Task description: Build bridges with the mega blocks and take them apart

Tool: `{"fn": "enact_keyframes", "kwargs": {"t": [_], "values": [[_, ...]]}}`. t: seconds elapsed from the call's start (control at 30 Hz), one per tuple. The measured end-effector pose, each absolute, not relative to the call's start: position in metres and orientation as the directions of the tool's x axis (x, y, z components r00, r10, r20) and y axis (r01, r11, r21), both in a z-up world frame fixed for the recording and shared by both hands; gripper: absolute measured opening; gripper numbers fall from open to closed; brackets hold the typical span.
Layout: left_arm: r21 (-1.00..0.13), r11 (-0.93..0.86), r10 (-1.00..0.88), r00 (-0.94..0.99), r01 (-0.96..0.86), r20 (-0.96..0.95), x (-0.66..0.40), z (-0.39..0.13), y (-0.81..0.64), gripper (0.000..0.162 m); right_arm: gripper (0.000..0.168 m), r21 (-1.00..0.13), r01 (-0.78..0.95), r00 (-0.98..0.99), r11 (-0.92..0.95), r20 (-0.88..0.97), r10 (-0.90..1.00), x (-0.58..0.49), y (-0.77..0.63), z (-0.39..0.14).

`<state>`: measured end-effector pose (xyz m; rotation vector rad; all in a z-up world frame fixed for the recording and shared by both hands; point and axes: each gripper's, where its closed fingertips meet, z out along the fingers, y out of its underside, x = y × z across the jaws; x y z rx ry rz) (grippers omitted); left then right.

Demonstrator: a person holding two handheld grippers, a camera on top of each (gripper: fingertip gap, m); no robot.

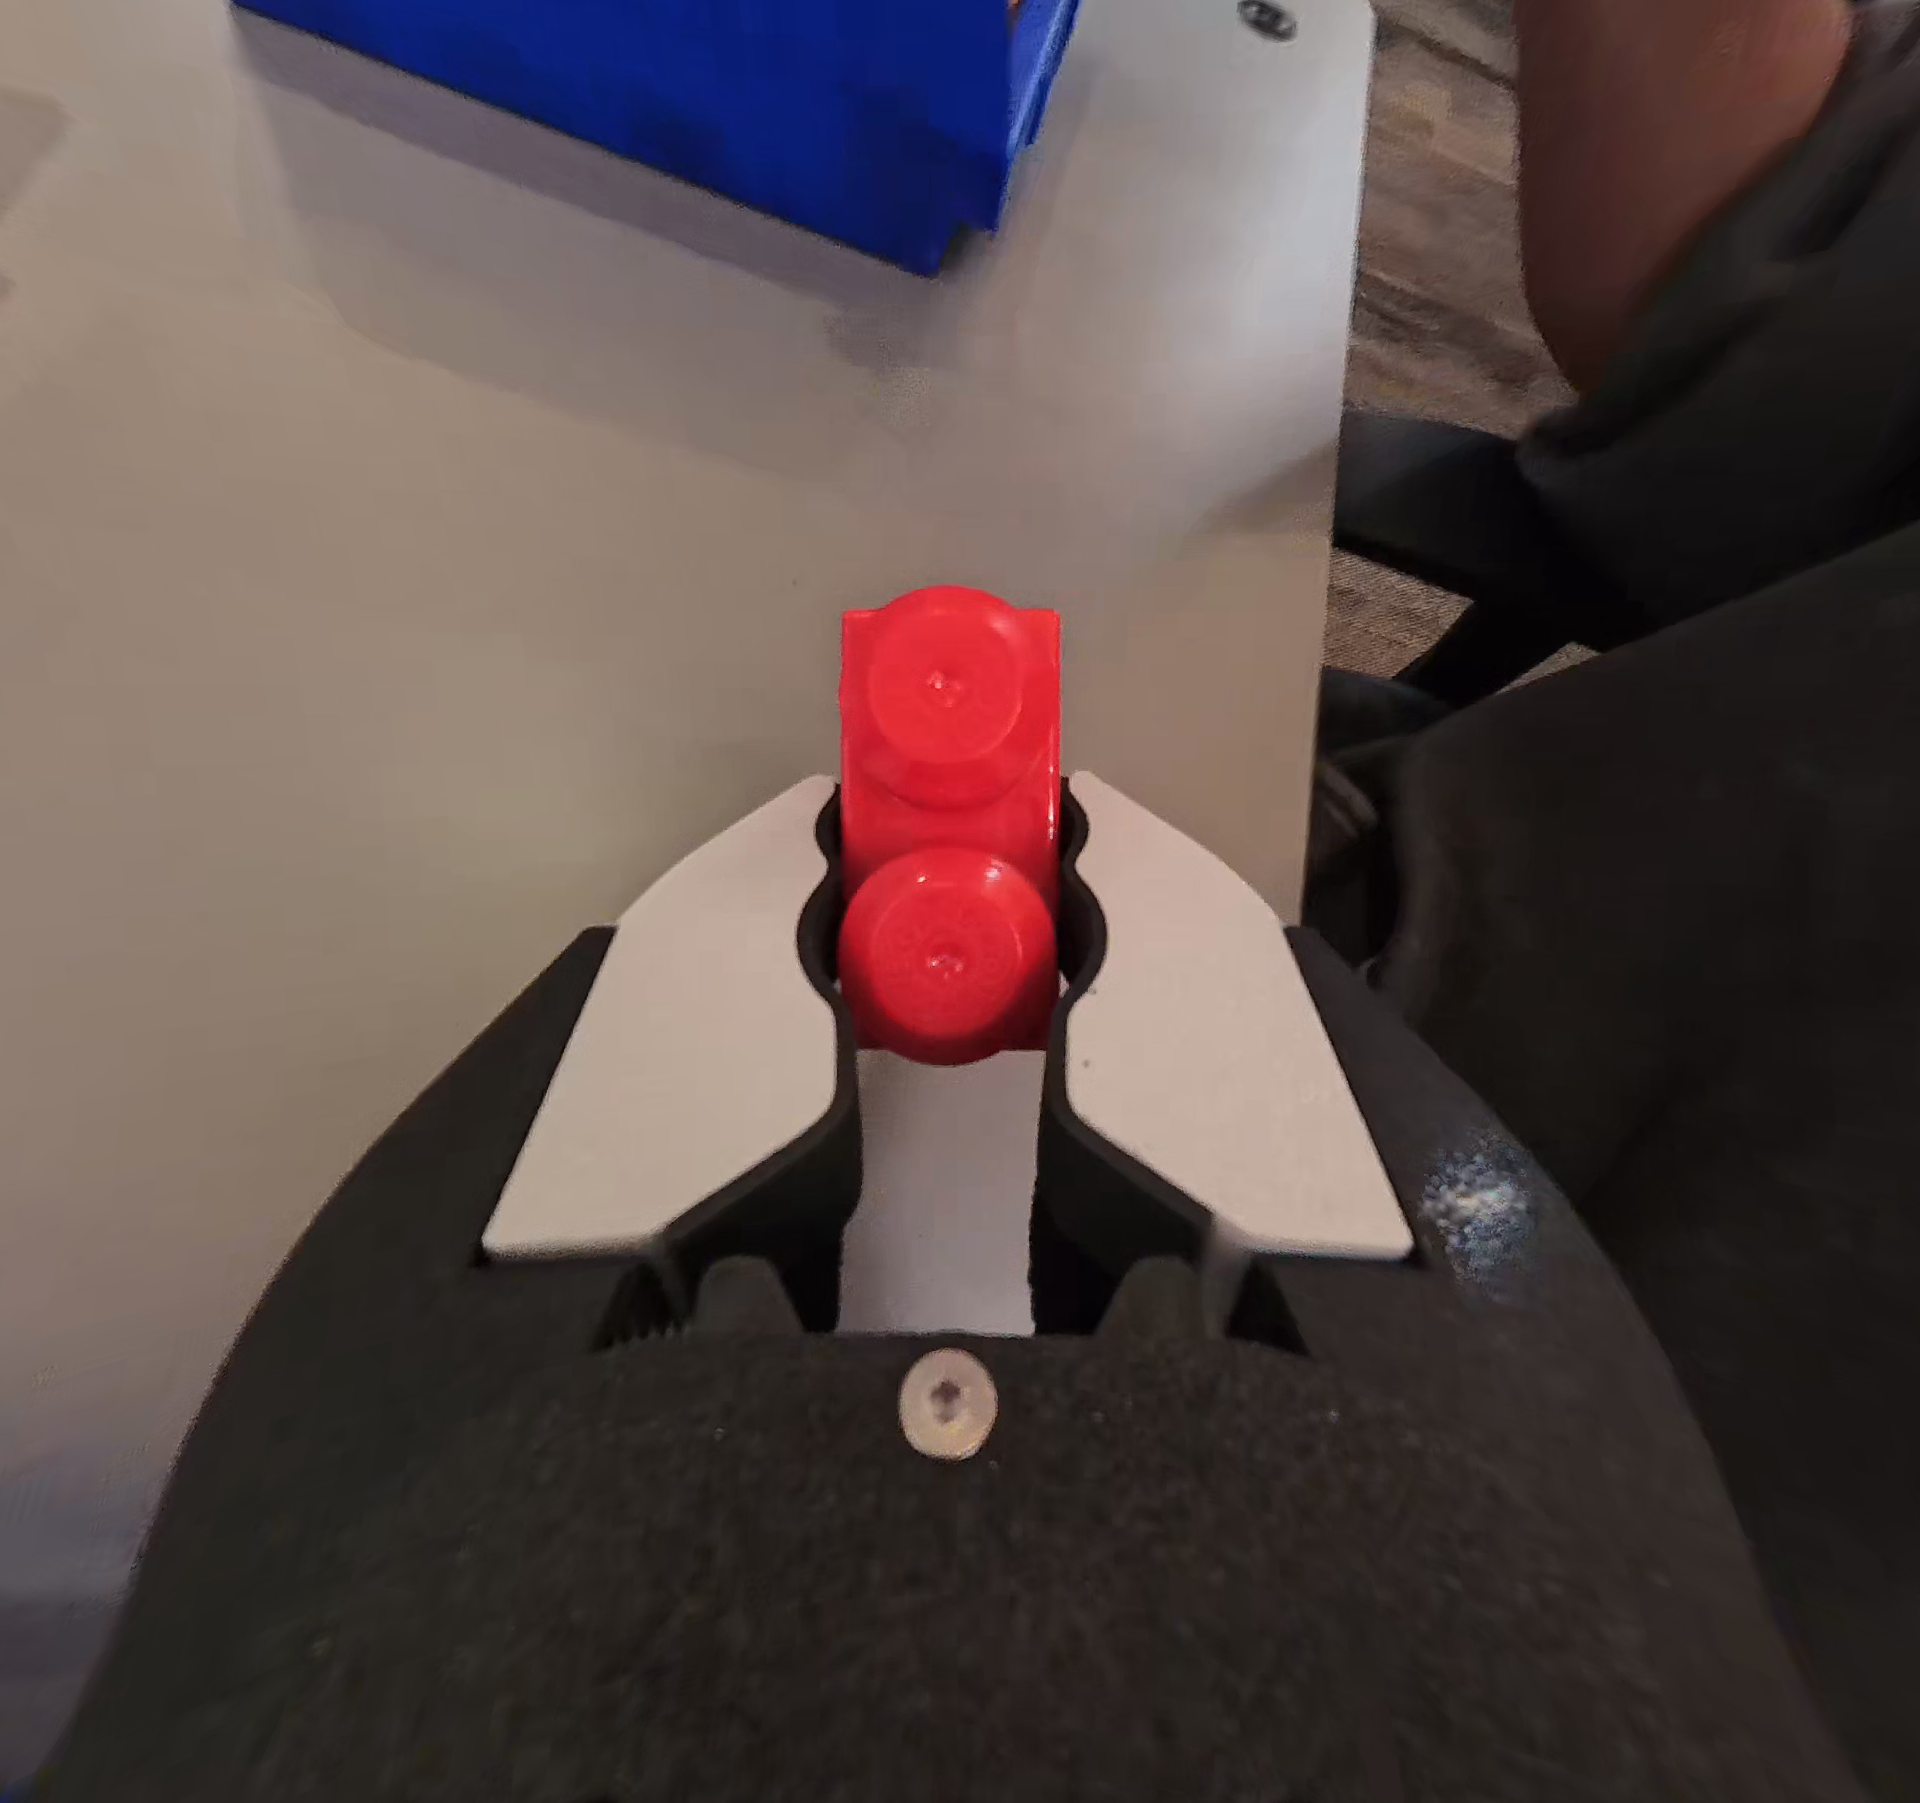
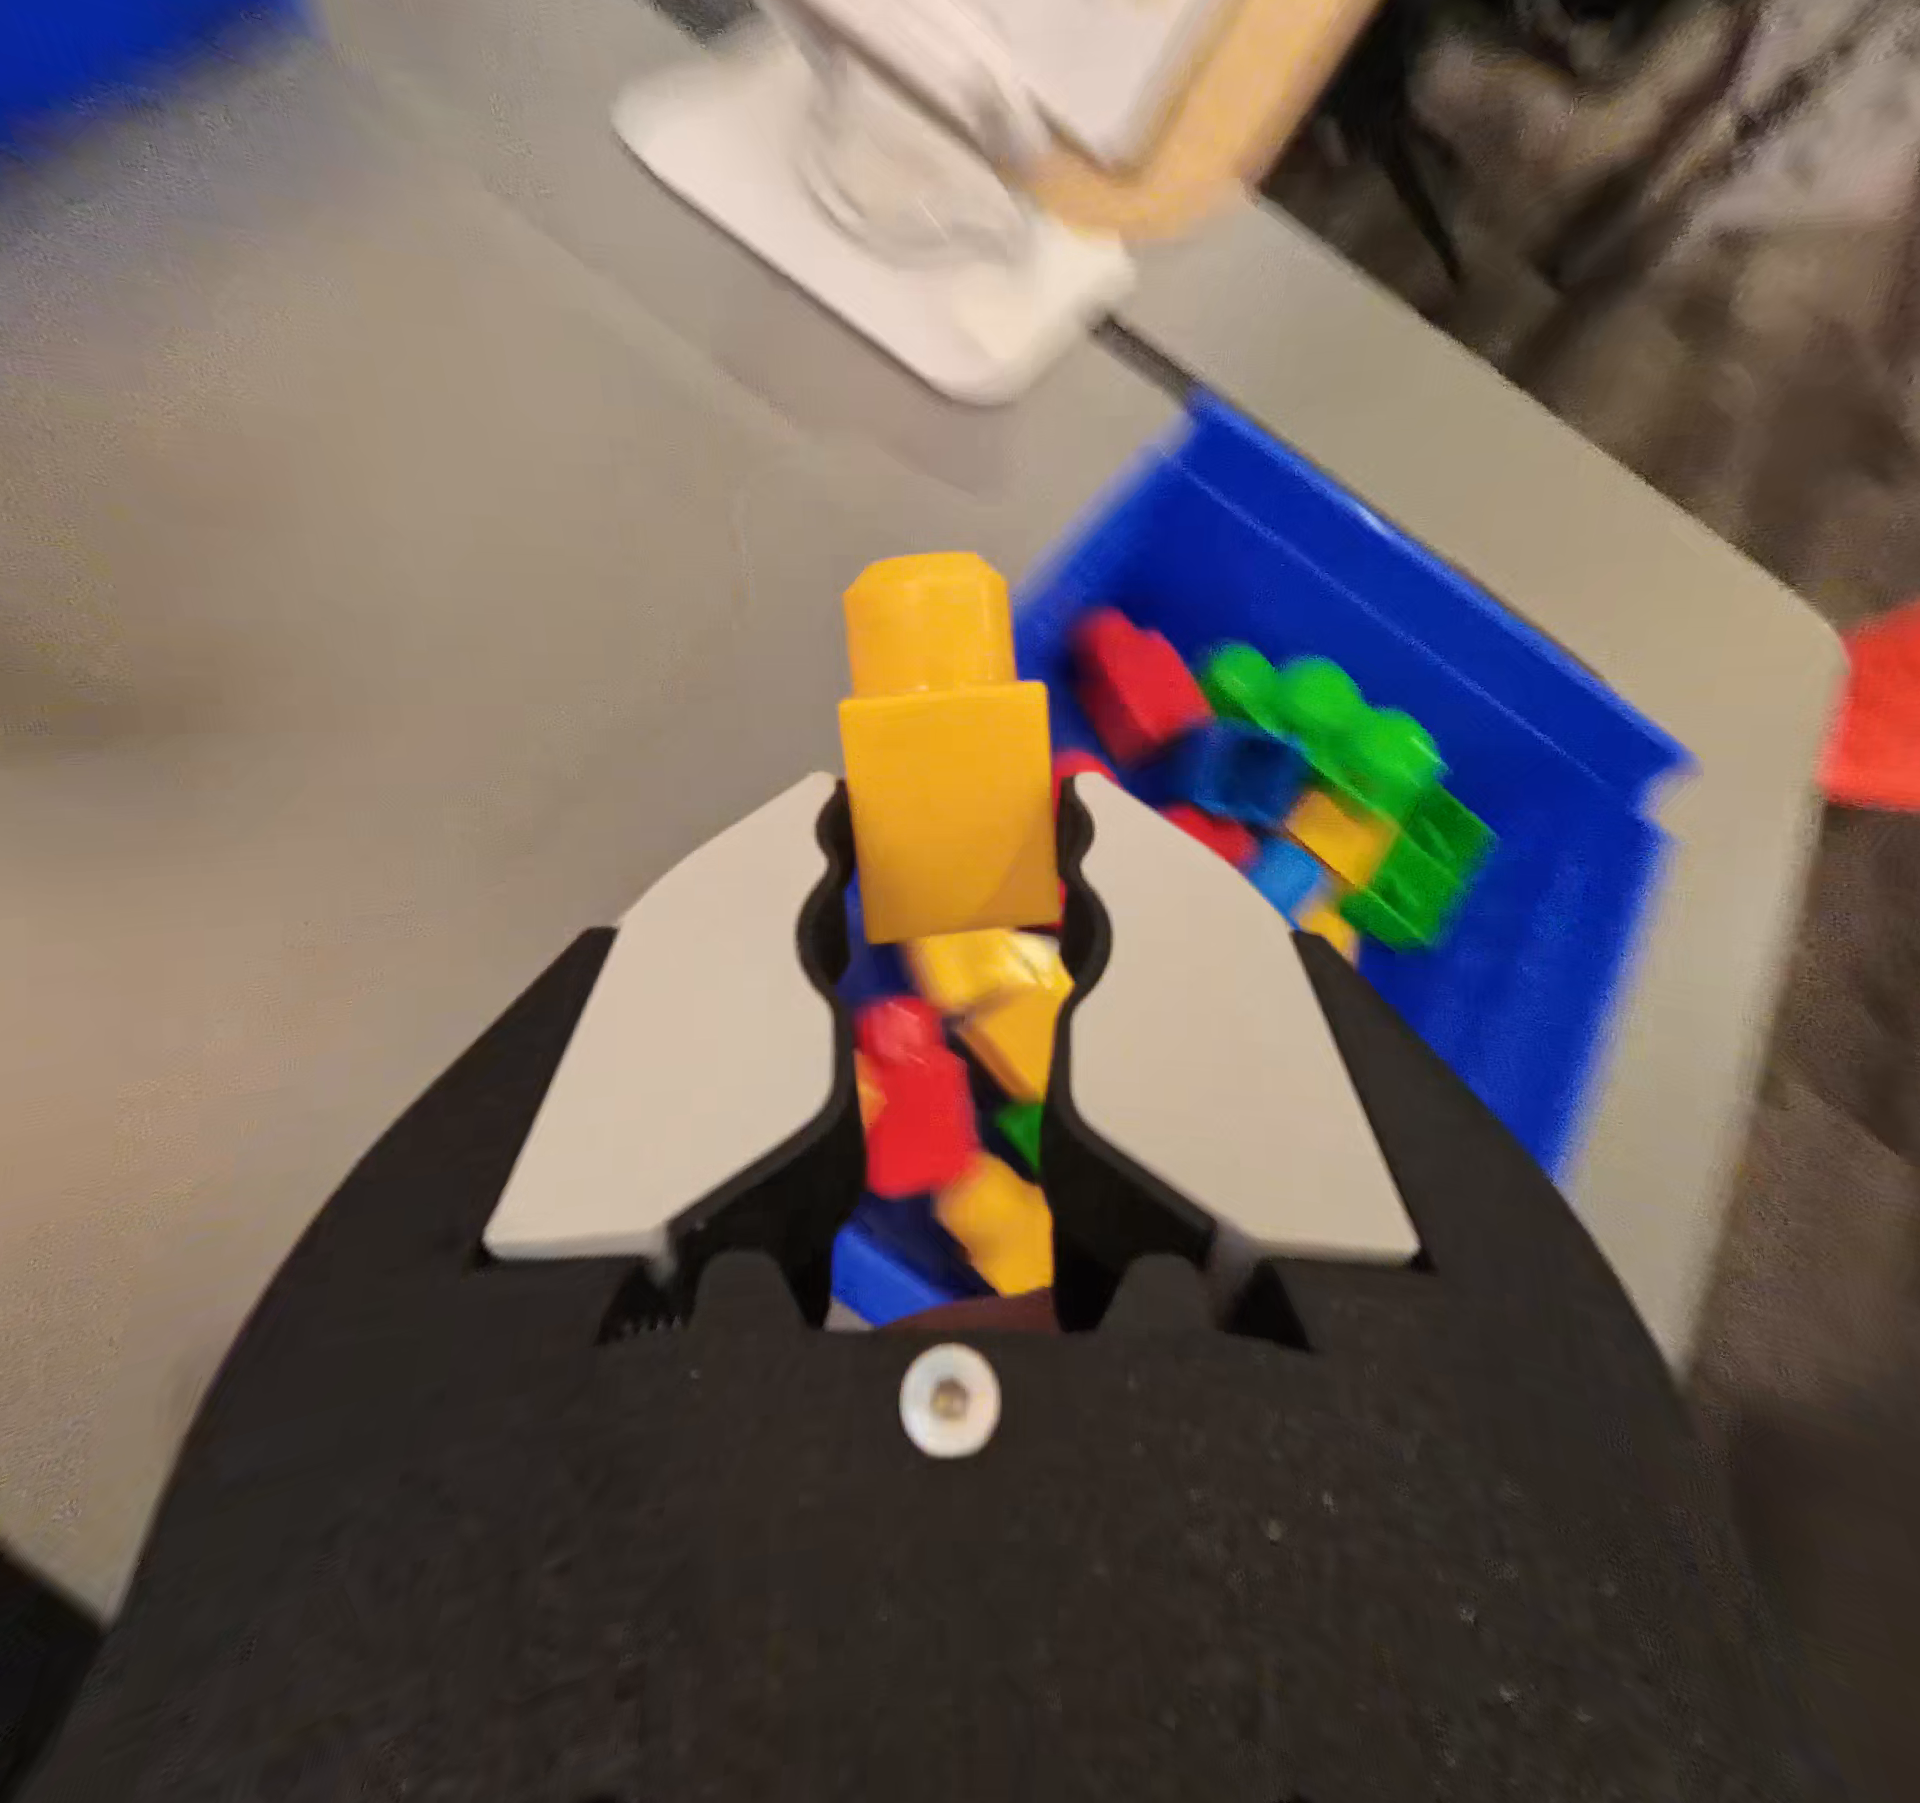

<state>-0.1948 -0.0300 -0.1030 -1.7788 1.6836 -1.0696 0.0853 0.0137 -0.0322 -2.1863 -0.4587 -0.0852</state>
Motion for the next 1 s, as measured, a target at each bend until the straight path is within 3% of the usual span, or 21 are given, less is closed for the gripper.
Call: {"fn": "enact_keyframes", "kwargs": {"t": [0.13,0.23,0.43,0.53,0.67,0.8,0.93,1.0], "values": [[-0.806,-0.152,-0.955,-0.126,-0.572,0.269,-0.189,-0.088,-0.045,0.036,0.038,-0.517,0.272,0.962,-0.812,0.175,0.211,0.154,0.052,-0.092],[-0.812,-0.188,-0.947,-0.115,-0.553,0.298,-0.191,-0.082,-0.042,0.036,0.037,-0.465,0.256,0.967,-0.848,0.116,0.228,0.153,0.090,-0.119],[-0.806,-0.208,-0.954,-0.068,-0.554,0.292,-0.198,-0.084,-0.032,0.036,0.037,-0.394,0.285,0.950,-0.874,0.240,0.201,0.156,0.153,-0.140],[-0.804,-0.223,-0.952,-0.052,-0.551,0.300,-0.201,-0.086,-0.030,0.036,0.048,-0.342,0.264,0.942,-0.902,0.292,0.165,0.167,0.163,-0.152],[-0.804,-0.229,-0.961,-0.004,-0.549,0.277,-0.208,-0.086,-0.021,0.036,0.059,-0.439,0.232,0.947,-0.868,0.307,0.098,0.168,0.154,-0.125],[-0.812,-0.252,-0.959,0.020,-0.526,0.284,-0.208,-0.082,-0.013,0.036,0.058,-0.691,0.284,0.944,-0.665,0.321,0.070,0.115,0.116,-0.059],[-0.806,-0.246,-0.958,0.008,-0.538,0.286,-0.206,-0.087,-0.008,0.036,0.047,-0.883,0.242,0.871,-0.403,0.014,0.491,-0.045,0.047,-0.050],[-0.804,-0.248,-0.952,-0.016,-0.540,0.305,-0.204,-0.090,-0.010,0.036,0.051,-0.886,0.168,0.691,-0.433,-0.208,0.692,-0.117,0.003,-0.069]]}}
